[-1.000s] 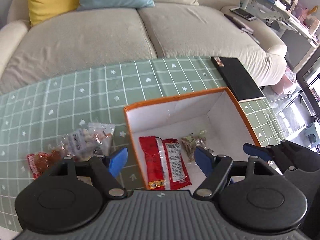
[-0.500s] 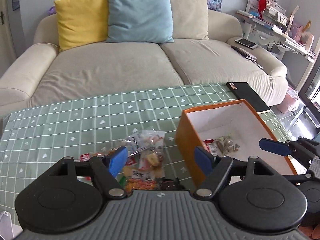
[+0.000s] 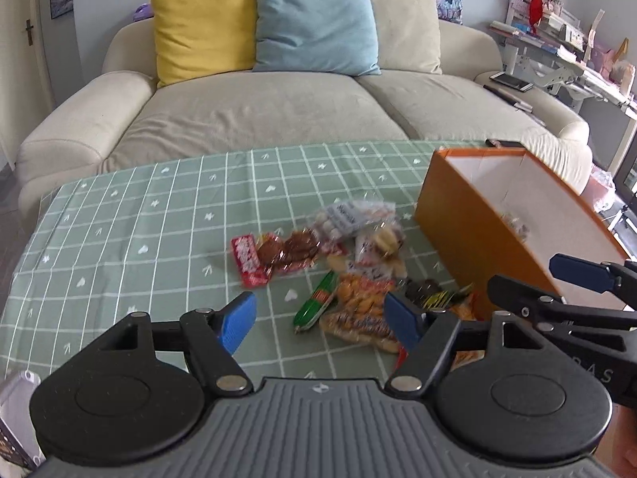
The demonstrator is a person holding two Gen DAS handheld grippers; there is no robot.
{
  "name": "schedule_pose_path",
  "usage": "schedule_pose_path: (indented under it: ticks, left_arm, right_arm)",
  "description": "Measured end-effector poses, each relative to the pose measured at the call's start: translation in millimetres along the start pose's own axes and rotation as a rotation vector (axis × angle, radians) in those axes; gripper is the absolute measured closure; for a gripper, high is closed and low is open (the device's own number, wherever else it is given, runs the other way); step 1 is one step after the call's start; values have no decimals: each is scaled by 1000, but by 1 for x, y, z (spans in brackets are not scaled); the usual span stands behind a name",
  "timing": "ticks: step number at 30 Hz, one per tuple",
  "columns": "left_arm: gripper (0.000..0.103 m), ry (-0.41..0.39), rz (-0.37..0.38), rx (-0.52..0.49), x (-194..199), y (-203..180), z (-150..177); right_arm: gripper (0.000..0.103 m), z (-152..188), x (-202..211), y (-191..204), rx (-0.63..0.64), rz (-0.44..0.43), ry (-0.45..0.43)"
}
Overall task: Organize snacks
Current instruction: 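Open both grippers to drop the packets and withdraw from the box, then grasp the peanut packet with the left gripper while the right gripper grasps the orange chip bag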
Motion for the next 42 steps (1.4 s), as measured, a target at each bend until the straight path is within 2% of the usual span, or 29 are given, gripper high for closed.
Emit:
schedule_pose_path:
  ticks: [6, 9, 19, 24, 26, 27, 31, 37, 42]
  left_arm:
    - [20, 22, -29, -40, -15, 7, 30]
    - [21, 37, -17, -40, -21, 10, 36]
    - [23, 77, -4, -18, -45, 23, 46]
    - [24, 85, 44, -5, -54, 23, 44]
    - [26, 90, 85, 17, -57, 21, 42]
    - [26, 89, 97, 23, -59, 21, 40]
    - [27, 89, 106, 4, -71, 19, 34]
    - [30, 97, 132, -7, -93, 17, 26]
    - [24, 128, 158, 41, -112, 15, 17]
  right_arm:
    - [36, 36, -19, 15, 38, 18, 82]
    - [36, 47, -27, 19, 46, 27, 118]
    - [36, 59, -66, 12, 35, 104, 195]
    - [36, 63, -88, 8, 28, 107, 223]
    - [38, 63, -95, 6, 16, 92, 236]
    - [43, 62, -98, 5, 17, 94, 233]
    - [49, 58, -107, 6, 23, 53, 221]
    - [52, 53, -116, 10, 18, -48, 202]
    - [49, 51, -123, 6, 26, -58, 220]
Point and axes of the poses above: each gripper's, at about its wrist camera, not at the fingertips, and x roughly against the way its jaws point, y to its left, z to its underside, the point moved 9 cm from there along -x, roughly the way its jaws point
